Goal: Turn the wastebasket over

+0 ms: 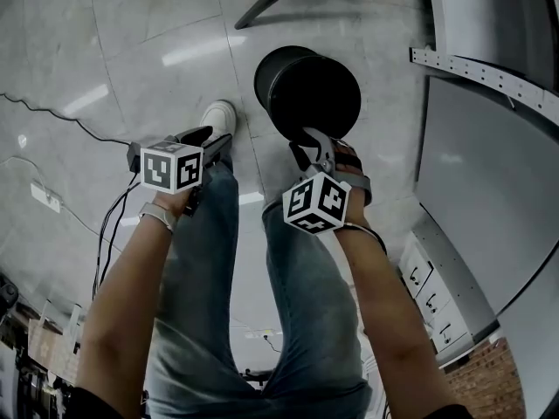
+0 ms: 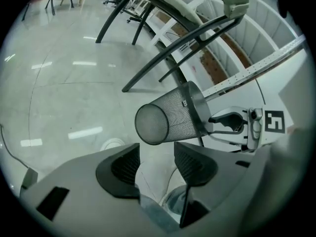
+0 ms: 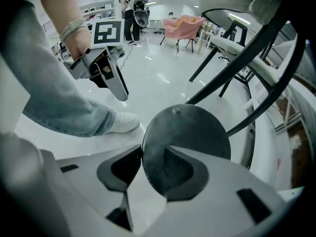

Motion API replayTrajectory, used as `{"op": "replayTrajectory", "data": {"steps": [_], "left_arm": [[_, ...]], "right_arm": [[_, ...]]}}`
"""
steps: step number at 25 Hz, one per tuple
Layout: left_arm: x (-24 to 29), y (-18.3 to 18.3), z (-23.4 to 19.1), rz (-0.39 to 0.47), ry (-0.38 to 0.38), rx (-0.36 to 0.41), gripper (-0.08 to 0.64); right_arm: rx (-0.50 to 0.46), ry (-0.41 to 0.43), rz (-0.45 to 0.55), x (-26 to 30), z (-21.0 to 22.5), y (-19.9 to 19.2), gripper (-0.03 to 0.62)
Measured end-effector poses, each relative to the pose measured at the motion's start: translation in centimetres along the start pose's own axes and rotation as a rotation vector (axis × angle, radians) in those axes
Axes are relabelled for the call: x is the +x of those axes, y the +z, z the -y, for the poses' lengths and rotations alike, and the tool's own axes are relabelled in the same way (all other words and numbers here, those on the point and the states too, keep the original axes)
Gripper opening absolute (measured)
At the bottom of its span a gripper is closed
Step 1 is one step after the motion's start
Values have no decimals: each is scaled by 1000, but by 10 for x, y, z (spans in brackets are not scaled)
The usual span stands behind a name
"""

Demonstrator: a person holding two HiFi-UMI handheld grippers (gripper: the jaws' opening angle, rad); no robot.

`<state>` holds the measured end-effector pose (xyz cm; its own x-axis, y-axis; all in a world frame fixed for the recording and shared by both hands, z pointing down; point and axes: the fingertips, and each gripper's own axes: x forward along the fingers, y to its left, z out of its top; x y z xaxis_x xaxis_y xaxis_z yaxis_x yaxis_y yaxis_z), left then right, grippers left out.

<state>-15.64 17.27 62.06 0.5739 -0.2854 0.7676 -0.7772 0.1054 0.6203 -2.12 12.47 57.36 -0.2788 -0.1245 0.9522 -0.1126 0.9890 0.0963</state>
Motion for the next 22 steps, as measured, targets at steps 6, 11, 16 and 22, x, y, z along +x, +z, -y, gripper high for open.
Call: {"op": "replayTrajectory", "data": {"steps": [6,11,16,22], "left_arm": [[-26,30,44,38,-62,91,224],[-54,70,97,94,-139,181,224],[-94,116,164,165,-184,311,163],[-156,167,257,236,-270,506,14]], "right_arm": [[221,12,103,-38,22,23,142],[502,11,273,-92,59,49,21],[646,24,406,-157,85,66,9],[845,-76,586,-264,129,82,9]]}}
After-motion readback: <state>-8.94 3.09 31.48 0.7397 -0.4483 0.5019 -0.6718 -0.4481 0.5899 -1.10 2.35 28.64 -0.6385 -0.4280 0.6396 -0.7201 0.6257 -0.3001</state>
